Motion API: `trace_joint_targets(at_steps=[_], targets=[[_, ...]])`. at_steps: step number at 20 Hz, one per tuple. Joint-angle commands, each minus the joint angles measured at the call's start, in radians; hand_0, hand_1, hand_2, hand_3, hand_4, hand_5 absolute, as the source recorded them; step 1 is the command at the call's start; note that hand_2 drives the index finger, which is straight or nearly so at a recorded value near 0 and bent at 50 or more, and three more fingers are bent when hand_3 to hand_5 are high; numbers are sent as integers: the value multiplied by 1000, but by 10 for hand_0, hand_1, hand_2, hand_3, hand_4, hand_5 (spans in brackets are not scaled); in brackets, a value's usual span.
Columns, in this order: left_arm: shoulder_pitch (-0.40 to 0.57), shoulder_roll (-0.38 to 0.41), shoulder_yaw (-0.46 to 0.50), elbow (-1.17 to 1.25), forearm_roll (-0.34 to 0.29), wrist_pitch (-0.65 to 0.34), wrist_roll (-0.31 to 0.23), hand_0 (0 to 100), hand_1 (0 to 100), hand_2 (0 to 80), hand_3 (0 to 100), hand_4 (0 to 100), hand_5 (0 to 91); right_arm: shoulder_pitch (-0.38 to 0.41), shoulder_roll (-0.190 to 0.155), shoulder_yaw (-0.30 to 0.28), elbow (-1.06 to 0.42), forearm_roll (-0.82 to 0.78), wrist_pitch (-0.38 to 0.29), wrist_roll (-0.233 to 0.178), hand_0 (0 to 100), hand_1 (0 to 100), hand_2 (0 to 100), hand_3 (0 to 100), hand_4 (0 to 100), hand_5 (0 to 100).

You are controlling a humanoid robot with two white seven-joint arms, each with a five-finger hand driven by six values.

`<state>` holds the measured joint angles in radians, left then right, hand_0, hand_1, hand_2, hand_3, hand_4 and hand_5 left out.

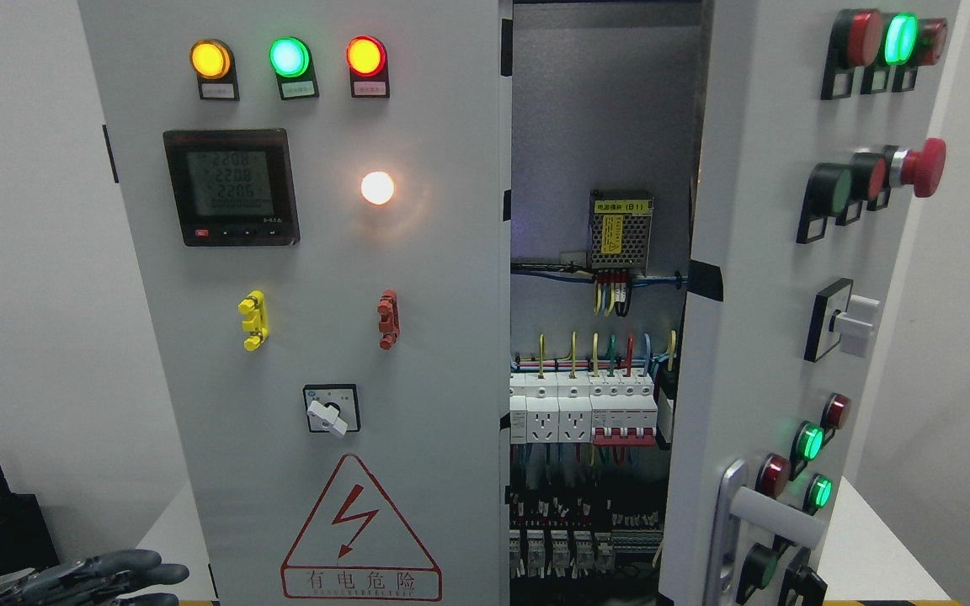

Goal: Open door with both hands
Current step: 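Reach left hand into the gap toward the push-button door's inner edge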

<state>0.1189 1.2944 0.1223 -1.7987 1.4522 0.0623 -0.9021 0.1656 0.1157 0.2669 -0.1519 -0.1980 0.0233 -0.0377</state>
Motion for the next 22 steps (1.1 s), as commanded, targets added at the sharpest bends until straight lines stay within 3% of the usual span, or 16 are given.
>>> trace_joint_targets(at_steps=[1,3,5,6,7,9,10,13,15,19,22], targets=[[-34,94,5,-48,17,1,-1,0,0,0,0,29,0,0,1,0,0,0,0,-1,0,0,0,0,0,0],[-62,91,-32,-48,17,2,-1,0,0,0,0,30,0,0,-1,0,0,0,0,-1,0,0,0,0,0,0],[-228,74,-200,-45,-4,2,0,0,0,0,0,31,0,0,1,0,0,0,0,-1,0,0,0,0,0,0],[-374,60,-352,-44,-27,4,0,0,0,0,0,31,0,0,1,0,0,0,0,-1,0,0,0,0,0,0],[-583,43,-576,-39,-41,2,3,0,0,0,0,31,0,0,1,0,0,0,0,-1,0,0,0,0,0,0],[-866,49,-901,-16,-38,2,5,0,0,0,0,30,0,0,1,0,0,0,0,-1,0,0,0,0,0,0],[-962,40,-994,7,-33,2,9,0,0,0,0,30,0,0,1,0,0,0,0,-1,0,0,0,0,0,0],[-1135,8,-1124,44,5,17,11,0,0,0,0,30,0,0,1,0,0,0,0,-1,0,0,0,0,0,0],[-1264,-55,-1234,102,23,53,20,0,0,0,0,30,0,0,1,0,0,0,0,-1,0,0,0,0,0,0],[-1360,-194,-1282,237,24,135,64,0,0,0,0,30,0,0,1,0,0,0,0,-1,0,0,0,0,0,0],[-1456,-224,-1371,259,51,156,77,0,0,0,0,30,0,0,1,0,0,0,0,-1,0,0,0,0,0,0]])
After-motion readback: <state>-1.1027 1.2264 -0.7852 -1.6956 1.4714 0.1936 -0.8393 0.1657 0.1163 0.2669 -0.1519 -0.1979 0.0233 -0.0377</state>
